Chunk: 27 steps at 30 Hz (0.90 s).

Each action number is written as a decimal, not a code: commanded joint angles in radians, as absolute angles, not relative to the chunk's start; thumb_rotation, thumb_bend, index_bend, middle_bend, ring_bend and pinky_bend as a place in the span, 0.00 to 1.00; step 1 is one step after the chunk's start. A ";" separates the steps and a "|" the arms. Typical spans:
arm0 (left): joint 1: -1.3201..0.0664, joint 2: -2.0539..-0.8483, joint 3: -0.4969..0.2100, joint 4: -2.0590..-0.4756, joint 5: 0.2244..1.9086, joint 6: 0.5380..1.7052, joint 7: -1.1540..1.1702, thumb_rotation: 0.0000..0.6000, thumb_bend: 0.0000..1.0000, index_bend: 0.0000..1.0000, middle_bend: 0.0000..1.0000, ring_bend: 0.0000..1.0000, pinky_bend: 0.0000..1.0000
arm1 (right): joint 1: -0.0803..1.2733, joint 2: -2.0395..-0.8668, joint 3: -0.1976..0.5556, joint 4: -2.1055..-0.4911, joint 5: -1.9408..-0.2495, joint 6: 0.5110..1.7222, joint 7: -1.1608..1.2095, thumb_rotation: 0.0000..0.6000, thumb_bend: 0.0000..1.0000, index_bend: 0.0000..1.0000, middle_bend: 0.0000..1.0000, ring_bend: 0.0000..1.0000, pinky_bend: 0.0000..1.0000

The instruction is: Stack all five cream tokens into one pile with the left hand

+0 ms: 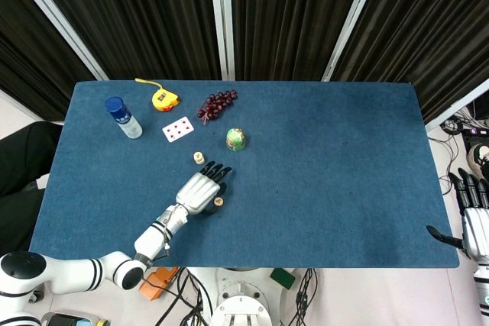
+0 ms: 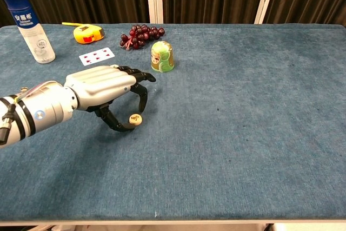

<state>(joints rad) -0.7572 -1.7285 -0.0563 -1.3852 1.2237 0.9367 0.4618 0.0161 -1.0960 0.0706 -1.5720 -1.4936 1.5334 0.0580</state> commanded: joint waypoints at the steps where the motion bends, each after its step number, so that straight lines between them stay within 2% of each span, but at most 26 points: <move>1: -0.757 -1.728 -0.057 -1.386 1.221 0.934 0.463 0.92 0.30 0.44 0.02 0.00 0.00 | 0.017 -1.096 0.071 -1.572 -1.494 1.533 0.058 1.00 0.06 0.00 0.00 0.00 0.00; 21: -0.751 -1.724 -0.064 -1.397 1.219 0.932 0.470 0.92 0.36 0.52 0.02 0.00 0.00 | 0.017 -1.097 0.071 -1.571 -1.491 1.529 0.059 1.00 0.06 0.00 0.00 0.00 0.00; 27: -0.755 -1.679 -0.113 -1.451 1.211 0.941 0.420 0.92 0.37 0.53 0.03 0.00 0.00 | 0.017 -1.095 0.073 -1.571 -1.492 1.533 0.060 1.00 0.06 0.00 0.00 0.00 0.00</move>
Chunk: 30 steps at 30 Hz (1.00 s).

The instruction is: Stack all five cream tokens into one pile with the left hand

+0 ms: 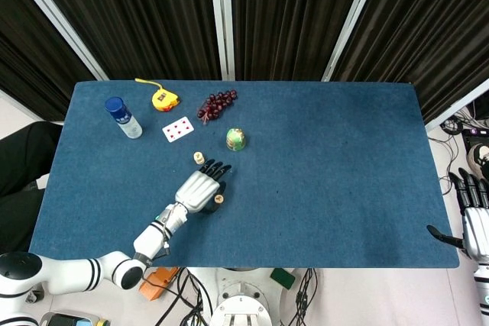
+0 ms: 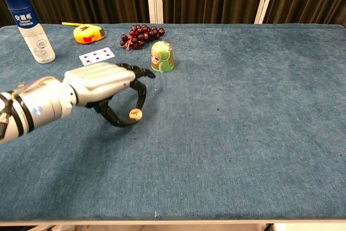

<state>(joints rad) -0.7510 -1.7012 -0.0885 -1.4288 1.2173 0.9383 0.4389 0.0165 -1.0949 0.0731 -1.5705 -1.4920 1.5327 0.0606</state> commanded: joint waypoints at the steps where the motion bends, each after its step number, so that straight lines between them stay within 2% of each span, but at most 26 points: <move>1: -0.760 -1.668 -0.131 -1.460 1.206 0.946 0.416 0.92 0.36 0.52 0.03 0.00 0.00 | 0.017 -1.095 0.073 -1.571 -1.493 1.533 0.060 1.00 0.06 0.00 0.00 0.00 0.00; 7: -0.804 -1.635 -0.236 -1.458 1.087 0.909 0.409 0.92 0.35 0.53 0.03 0.00 0.00 | 0.022 -1.098 0.074 -1.572 -1.495 1.528 0.059 1.00 0.06 0.00 0.00 0.00 0.00; 13: -0.856 -1.655 -0.293 -1.370 0.939 0.869 0.441 0.92 0.35 0.52 0.03 0.00 0.00 | 0.023 -1.100 0.075 -1.568 -1.487 1.520 0.062 1.00 0.06 0.00 0.00 0.00 0.00; 20: -0.881 -1.666 -0.299 -1.301 0.811 0.840 0.465 0.92 0.34 0.52 0.03 0.00 0.00 | 0.027 -1.099 0.079 -1.564 -1.478 1.512 0.063 1.00 0.06 0.00 0.00 0.00 0.00; 30: -0.883 -1.647 -0.266 -1.306 0.806 0.851 0.459 0.92 0.33 0.51 0.03 0.00 0.00 | 0.033 -1.101 0.082 -1.565 -1.476 1.505 0.059 1.00 0.06 0.00 0.00 0.00 0.00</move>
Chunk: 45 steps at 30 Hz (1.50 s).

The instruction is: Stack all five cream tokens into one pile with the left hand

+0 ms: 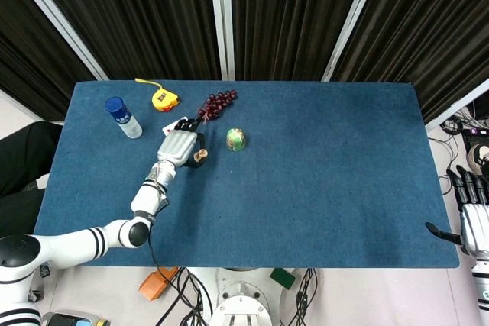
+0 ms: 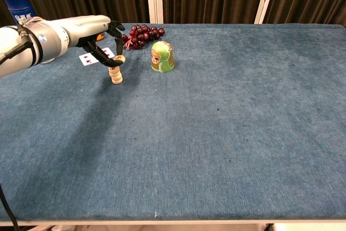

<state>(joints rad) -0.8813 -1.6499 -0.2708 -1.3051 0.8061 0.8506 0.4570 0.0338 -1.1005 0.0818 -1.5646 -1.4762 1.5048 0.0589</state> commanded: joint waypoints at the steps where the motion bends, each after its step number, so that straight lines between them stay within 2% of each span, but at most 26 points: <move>1: -0.883 -1.645 -0.262 -1.307 0.805 0.850 0.461 0.92 0.33 0.50 0.03 0.00 0.00 | 0.033 -1.100 0.082 -1.565 -1.475 1.505 0.059 1.00 0.06 0.00 0.00 0.00 0.00; 20: -0.895 -1.640 -0.229 -1.296 0.767 0.860 0.479 0.92 0.31 0.47 0.02 0.00 0.00 | 0.032 -1.106 0.079 -1.555 -1.474 1.506 0.068 1.00 0.06 0.00 0.00 0.00 0.00; 34: -0.900 -1.635 -0.222 -1.308 0.765 0.867 0.472 0.92 0.29 0.41 0.01 0.00 0.00 | 0.031 -1.104 0.081 -1.555 -1.472 1.507 0.070 1.00 0.06 0.00 0.00 0.00 0.00; 40: -0.855 -1.563 -0.230 -1.409 0.829 0.915 0.397 0.91 0.29 0.37 0.01 0.00 0.00 | 0.032 -1.100 0.081 -1.554 -1.470 1.503 0.076 1.00 0.06 0.00 0.00 0.00 0.00; 45: -0.756 -1.454 -0.184 -1.538 0.956 1.006 0.311 0.92 0.29 0.31 0.08 0.00 0.00 | 0.038 -1.089 0.079 -1.550 -1.463 1.480 0.095 1.00 0.06 0.00 0.00 0.00 0.00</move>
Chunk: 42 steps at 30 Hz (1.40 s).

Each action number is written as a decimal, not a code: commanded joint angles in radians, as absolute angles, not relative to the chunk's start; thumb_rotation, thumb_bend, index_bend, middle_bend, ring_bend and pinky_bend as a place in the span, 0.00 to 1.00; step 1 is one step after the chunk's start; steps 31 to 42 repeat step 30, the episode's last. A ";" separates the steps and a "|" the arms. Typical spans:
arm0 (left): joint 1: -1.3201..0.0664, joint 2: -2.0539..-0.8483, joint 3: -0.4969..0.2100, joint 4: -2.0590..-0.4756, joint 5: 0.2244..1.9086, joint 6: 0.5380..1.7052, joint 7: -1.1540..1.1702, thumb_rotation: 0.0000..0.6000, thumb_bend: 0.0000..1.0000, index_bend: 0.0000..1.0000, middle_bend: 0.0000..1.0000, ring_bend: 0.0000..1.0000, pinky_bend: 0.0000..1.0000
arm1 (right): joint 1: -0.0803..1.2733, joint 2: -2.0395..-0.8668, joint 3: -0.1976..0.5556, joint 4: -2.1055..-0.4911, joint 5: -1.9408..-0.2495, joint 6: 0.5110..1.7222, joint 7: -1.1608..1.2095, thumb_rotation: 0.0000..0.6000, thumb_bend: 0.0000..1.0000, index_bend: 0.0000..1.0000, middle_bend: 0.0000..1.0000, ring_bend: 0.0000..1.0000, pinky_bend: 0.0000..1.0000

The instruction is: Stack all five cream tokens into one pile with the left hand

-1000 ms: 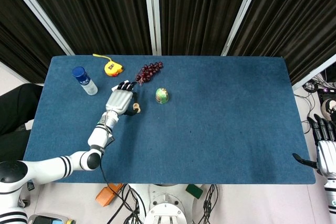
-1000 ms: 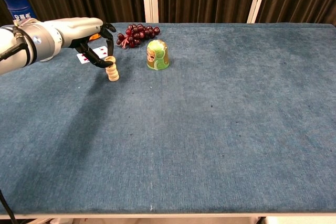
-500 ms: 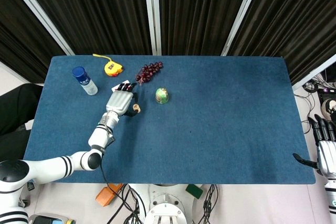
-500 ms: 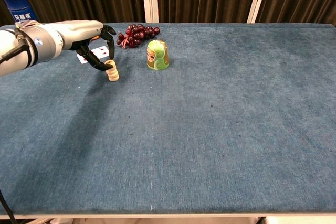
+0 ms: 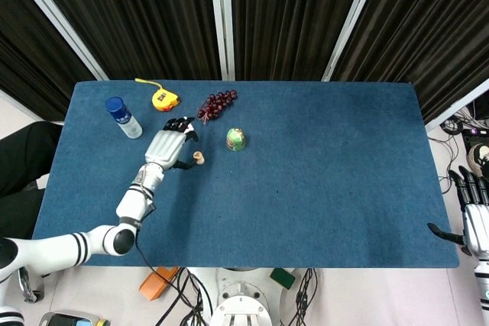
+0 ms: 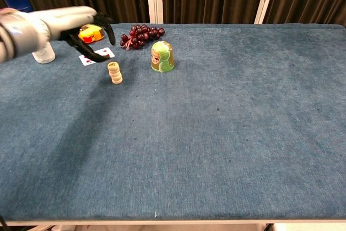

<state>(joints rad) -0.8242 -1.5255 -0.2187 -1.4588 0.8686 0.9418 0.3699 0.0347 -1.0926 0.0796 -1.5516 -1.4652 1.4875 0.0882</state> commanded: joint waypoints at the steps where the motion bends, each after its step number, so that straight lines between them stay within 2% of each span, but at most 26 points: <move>1: -0.728 -1.426 -0.165 -1.568 0.993 1.032 0.292 0.93 0.29 0.31 0.09 0.00 0.00 | 0.039 -1.087 0.078 -1.548 -1.462 1.476 0.101 1.00 0.06 0.00 0.00 0.00 0.00; 7: -0.578 -1.309 -0.065 -1.682 1.144 1.181 0.214 0.94 0.29 0.31 0.13 0.00 0.00 | 0.043 -1.085 0.075 -1.545 -1.473 1.473 0.116 1.00 0.06 0.00 0.00 0.00 0.00; 12: -0.470 -1.238 -0.011 -1.713 1.211 1.284 0.150 0.95 0.28 0.31 0.16 0.02 0.00 | 0.044 -1.084 0.070 -1.547 -1.488 1.476 0.125 1.00 0.06 0.00 0.00 0.00 0.00; 16: -0.388 -1.214 0.003 -1.663 1.261 1.396 0.123 0.94 0.25 0.31 0.17 0.03 0.00 | 0.051 -1.075 0.063 -1.542 -1.506 1.466 0.154 1.00 0.06 0.00 0.00 0.00 0.00; 20: -0.314 -1.234 0.002 -1.560 1.299 1.524 0.155 0.97 0.20 0.31 0.17 0.00 0.00 | 0.069 -1.056 0.054 -1.527 -1.528 1.439 0.204 1.00 0.06 0.00 0.00 0.00 0.00; 30: -0.179 -1.165 0.059 -1.589 1.360 1.568 -0.009 0.99 0.18 0.30 0.14 0.00 0.00 | 0.076 -1.045 0.026 -1.537 -1.596 1.459 0.258 1.00 0.06 0.00 0.00 0.00 0.00; 42: -0.179 -1.165 0.059 -1.589 1.360 1.568 -0.009 0.99 0.18 0.30 0.14 0.00 0.00 | 0.076 -1.045 0.026 -1.537 -1.596 1.459 0.258 1.00 0.06 0.00 0.00 0.00 0.00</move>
